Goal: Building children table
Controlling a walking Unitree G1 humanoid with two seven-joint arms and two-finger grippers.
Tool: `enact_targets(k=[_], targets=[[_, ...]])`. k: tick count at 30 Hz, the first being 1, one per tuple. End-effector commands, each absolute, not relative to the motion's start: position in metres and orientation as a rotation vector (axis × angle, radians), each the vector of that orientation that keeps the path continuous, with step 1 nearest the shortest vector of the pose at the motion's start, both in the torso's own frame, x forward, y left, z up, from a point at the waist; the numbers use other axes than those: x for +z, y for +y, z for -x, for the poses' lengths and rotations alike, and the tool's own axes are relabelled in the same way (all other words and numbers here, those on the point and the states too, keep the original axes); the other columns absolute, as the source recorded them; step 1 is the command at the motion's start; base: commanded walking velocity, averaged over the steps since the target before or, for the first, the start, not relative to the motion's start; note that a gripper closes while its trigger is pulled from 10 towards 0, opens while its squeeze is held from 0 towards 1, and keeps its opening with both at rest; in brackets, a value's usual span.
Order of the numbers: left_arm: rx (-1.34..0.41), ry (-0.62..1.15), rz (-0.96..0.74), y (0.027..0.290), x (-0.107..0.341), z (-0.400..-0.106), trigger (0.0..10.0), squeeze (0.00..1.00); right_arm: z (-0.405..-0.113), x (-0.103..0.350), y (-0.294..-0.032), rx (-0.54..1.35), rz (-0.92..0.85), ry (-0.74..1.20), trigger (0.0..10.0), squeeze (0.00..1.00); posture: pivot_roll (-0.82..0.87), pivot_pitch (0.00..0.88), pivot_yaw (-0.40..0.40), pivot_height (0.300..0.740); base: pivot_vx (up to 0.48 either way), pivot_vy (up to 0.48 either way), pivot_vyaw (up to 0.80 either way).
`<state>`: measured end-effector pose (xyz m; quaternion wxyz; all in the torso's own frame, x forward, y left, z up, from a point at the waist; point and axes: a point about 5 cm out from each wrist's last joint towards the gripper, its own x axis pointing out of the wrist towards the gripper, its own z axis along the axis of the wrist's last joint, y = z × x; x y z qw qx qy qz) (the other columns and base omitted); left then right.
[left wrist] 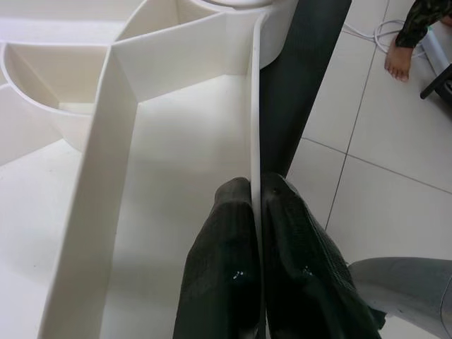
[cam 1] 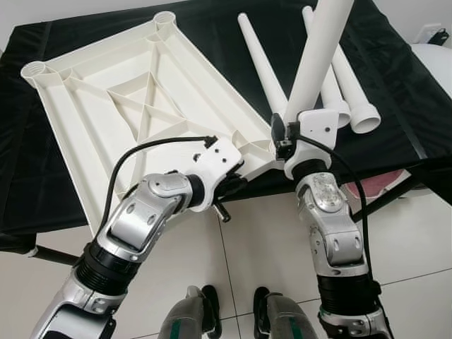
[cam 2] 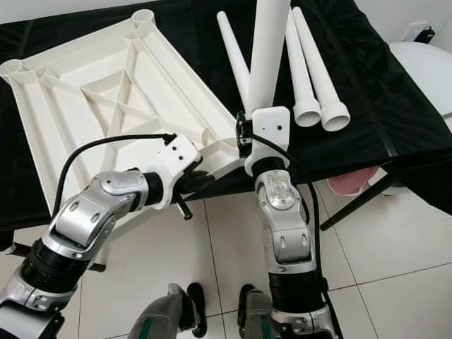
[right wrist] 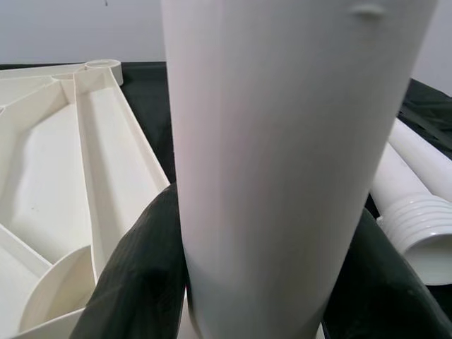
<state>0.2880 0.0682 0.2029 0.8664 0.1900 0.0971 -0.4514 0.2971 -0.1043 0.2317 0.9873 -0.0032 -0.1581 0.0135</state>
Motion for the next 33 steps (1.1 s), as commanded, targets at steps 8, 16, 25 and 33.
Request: enact_targets(k=[8,16,25,33], targets=[[-0.912,0.184,-0.405,0.073,0.208,-0.290,10.0,0.00,-0.291,0.227,-0.118,-0.191,0.026,-0.279,10.0,0.00,-0.08,0.221,0.072,0.740,0.000,0.000,0.00],[-0.917,0.185,-0.405,0.072,0.207,-0.288,10.0,0.00,-0.290,0.226,-0.117,-0.197,0.016,-0.274,10.0,0.00,-0.07,0.218,0.073,0.740,0.000,0.000,0.00],[-0.919,0.186,-0.405,0.071,0.207,-0.288,10.0,0.00,-0.289,0.226,-0.109,-0.093,-0.017,-0.274,10.0,1.00,-0.08,0.217,0.074,0.740,0.000,0.000,0.00],[-0.918,0.187,-0.403,0.071,0.207,-0.289,10.0,0.00,-0.293,0.230,-0.109,0.019,-0.061,-0.293,10.0,0.00,-0.08,0.224,0.076,0.740,0.000,0.000,0.00]])
